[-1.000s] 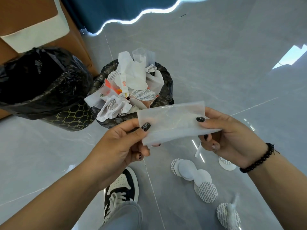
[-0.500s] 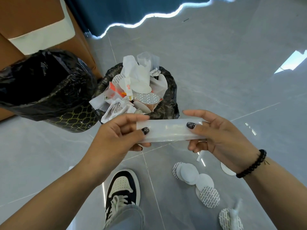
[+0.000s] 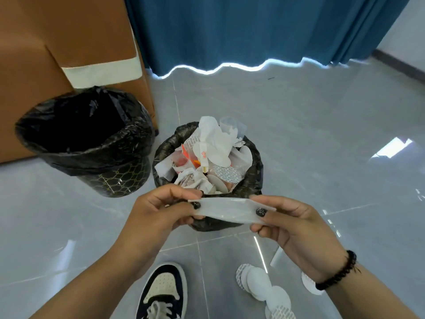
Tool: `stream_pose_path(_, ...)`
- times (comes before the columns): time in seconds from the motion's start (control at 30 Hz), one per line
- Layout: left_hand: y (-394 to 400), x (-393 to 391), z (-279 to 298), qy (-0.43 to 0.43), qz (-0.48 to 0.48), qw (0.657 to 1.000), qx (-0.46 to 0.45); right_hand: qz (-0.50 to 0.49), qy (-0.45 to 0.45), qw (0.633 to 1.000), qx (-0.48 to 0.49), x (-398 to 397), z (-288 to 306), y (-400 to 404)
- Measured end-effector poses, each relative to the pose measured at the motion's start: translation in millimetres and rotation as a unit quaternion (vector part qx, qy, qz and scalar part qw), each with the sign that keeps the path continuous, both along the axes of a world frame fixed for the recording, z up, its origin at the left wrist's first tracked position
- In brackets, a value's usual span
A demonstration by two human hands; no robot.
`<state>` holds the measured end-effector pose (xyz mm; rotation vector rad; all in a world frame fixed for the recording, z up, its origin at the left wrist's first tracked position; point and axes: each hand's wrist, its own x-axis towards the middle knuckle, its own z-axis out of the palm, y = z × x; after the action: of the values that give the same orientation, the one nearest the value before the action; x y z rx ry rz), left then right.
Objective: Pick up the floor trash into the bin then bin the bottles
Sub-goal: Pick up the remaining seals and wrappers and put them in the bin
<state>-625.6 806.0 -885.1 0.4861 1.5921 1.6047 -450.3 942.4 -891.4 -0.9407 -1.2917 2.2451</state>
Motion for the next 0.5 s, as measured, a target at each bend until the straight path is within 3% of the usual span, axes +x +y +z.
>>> stream_pose_path(0.17, -3.9, -5.1, -5.6, 0.065, 0.051, 0.997, 0.000, -0.070, -0.019, 0.994, -0.078, -28.6, 12.8, -9.4)
stream_pose_path(0.23, -6.5, -10.7, -7.8, 0.090, 0.068, 0.994, -0.001, -0.073, -0.025, 0.995, -0.067, -40.5, 17.7, -15.0)
stream_pose_path(0.37, -10.9, -23.9, -9.8, 0.121, 0.086, 0.989, -0.014, -0.080, -0.096, 0.990, 0.066, -60.7, 30.6, -20.6)
stream_pose_path(0.5, -10.6, -37.5, -25.3, 0.167, 0.083, 0.979, -0.079, -0.117, -0.126, 0.943, 0.286, -77.4, 52.5, -13.2)
